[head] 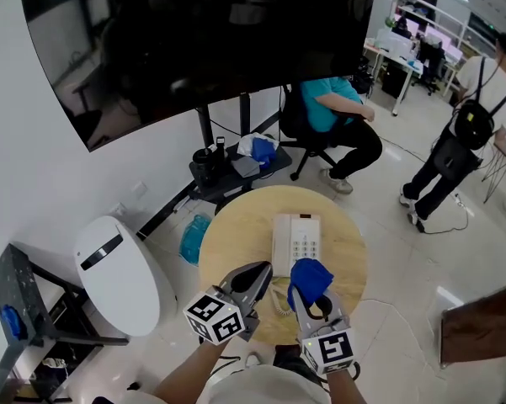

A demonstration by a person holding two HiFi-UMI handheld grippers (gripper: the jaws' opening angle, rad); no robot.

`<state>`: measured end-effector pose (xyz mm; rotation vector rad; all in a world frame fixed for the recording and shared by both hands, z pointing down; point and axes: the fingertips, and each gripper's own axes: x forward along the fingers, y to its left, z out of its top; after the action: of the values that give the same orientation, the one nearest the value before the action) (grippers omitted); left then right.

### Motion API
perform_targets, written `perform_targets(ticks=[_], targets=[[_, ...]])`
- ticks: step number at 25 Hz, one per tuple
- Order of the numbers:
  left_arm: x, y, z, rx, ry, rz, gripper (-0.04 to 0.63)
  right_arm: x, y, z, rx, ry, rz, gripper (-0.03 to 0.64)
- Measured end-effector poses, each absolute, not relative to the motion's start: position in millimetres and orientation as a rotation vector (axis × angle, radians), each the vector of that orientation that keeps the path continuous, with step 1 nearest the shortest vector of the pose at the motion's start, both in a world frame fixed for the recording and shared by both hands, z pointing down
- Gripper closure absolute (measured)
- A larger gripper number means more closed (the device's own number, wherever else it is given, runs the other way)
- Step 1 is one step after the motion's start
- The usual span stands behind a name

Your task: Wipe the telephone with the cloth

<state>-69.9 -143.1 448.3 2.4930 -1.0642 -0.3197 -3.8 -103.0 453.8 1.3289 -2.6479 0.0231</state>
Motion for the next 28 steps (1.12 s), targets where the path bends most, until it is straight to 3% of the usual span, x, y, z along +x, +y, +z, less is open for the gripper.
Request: perform_targets(ticks=[28], targets=[[-39, -60, 424, 2.731, -1.192, -0.112, 0.595, 5, -46, 437, 1.417, -2.617, 0.026, 0.557]])
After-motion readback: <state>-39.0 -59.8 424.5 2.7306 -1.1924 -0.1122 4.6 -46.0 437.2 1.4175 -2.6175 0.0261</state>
